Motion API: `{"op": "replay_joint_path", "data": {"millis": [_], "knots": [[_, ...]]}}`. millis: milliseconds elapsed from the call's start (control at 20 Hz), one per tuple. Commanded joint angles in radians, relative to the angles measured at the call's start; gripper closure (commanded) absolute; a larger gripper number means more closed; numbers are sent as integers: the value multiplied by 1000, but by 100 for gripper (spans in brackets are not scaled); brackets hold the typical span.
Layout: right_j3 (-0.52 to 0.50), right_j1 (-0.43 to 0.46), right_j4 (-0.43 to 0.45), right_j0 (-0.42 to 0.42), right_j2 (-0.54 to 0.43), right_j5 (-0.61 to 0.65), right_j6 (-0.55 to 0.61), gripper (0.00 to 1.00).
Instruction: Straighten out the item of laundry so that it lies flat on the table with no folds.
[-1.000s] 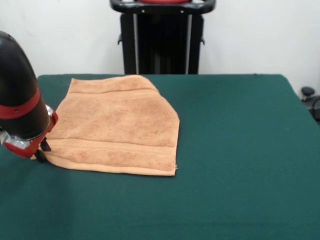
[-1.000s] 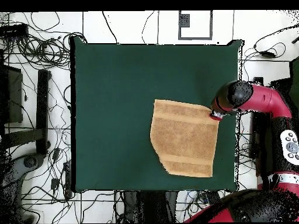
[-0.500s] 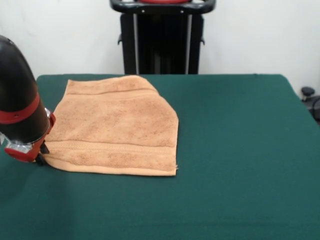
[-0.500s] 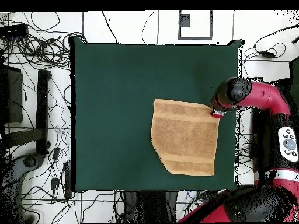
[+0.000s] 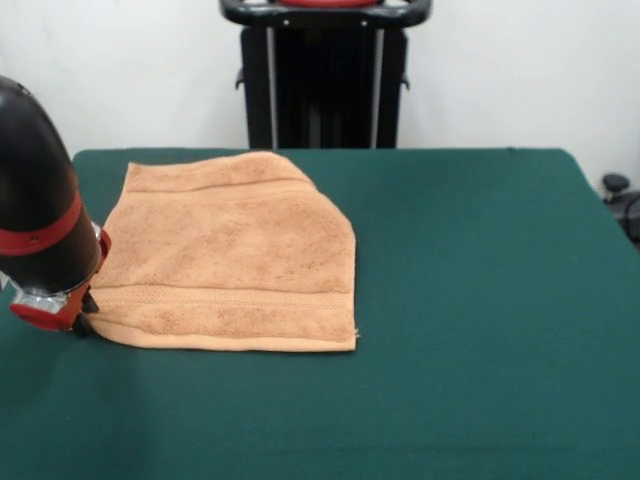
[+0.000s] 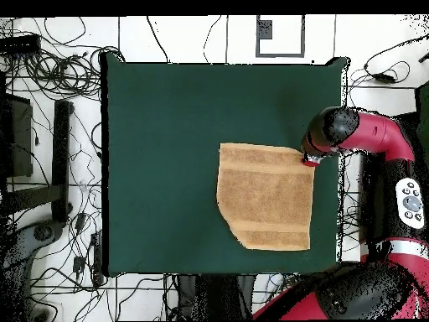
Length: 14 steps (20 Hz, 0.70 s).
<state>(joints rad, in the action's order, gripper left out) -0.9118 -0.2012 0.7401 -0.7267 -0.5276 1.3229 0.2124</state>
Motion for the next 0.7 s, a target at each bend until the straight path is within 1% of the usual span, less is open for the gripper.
{"op": "replay_joint_path", "data": {"millis": [50,200,450,700], "knots": [[9,-18,20,65,-109,-122,-273,100],[12,-20,28,67,-114,-126,-300,100],[43,-23,52,78,-128,-109,-406,100],[70,-10,50,85,-140,-104,-445,100]]}}
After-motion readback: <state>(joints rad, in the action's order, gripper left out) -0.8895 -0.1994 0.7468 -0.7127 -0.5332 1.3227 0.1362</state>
